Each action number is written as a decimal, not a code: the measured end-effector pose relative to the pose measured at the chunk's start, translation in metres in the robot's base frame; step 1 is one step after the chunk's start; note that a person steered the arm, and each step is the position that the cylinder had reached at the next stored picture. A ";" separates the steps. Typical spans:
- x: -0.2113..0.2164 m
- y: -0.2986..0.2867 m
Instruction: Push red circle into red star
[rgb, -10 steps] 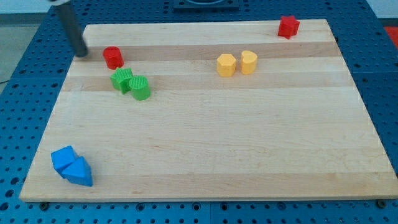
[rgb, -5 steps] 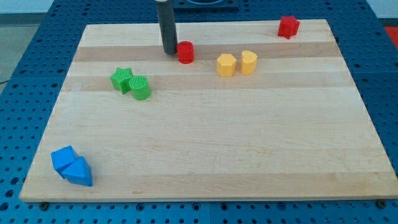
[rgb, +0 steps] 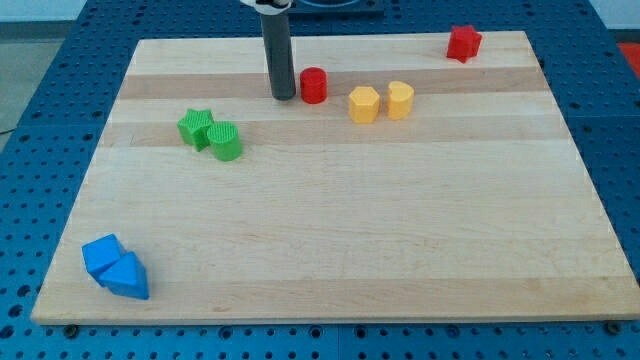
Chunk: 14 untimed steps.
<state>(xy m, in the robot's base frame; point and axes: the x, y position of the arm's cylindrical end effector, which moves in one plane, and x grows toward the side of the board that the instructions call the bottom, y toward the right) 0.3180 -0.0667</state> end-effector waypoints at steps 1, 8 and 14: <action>-0.001 0.033; -0.050 0.120; -0.071 0.194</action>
<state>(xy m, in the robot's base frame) 0.2469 0.1271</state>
